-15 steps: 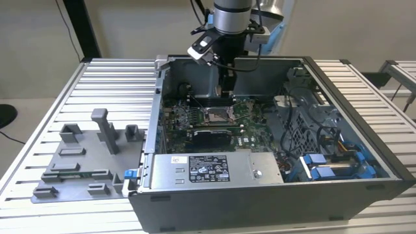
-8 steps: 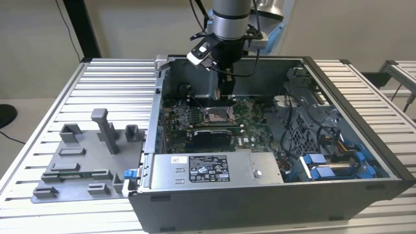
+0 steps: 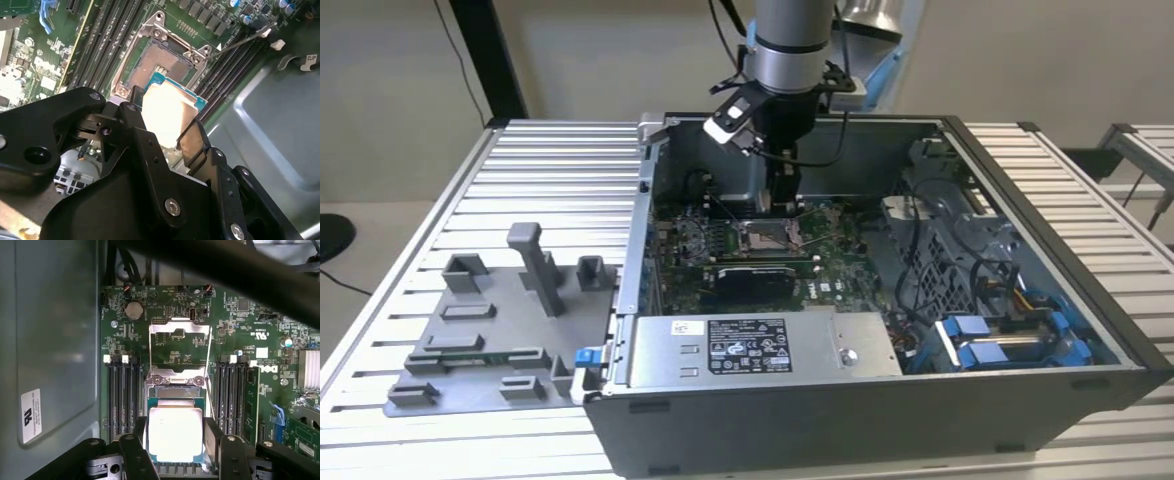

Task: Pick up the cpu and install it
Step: 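Close the cpu cover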

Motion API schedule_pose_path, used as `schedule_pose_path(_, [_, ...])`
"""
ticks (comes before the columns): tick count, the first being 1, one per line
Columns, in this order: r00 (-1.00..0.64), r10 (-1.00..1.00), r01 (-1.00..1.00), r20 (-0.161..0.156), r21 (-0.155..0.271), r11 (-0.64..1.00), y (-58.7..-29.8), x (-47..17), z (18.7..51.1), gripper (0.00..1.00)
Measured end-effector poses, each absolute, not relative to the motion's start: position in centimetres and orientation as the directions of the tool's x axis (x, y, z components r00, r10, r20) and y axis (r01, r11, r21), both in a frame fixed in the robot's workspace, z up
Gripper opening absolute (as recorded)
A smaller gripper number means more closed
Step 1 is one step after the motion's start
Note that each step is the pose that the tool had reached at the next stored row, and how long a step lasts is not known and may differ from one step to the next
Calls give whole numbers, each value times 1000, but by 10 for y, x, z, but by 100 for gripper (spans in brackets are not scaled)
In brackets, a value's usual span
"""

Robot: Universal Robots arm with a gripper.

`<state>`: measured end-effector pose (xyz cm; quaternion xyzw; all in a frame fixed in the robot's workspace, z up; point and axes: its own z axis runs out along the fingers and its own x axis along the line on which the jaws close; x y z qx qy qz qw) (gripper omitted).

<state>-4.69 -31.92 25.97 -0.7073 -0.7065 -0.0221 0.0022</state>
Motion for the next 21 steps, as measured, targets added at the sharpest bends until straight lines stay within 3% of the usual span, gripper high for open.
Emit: schedule_pose_path(21, [1, 1000, 1000, 26, 28, -1, -315, -53, 224, 0])
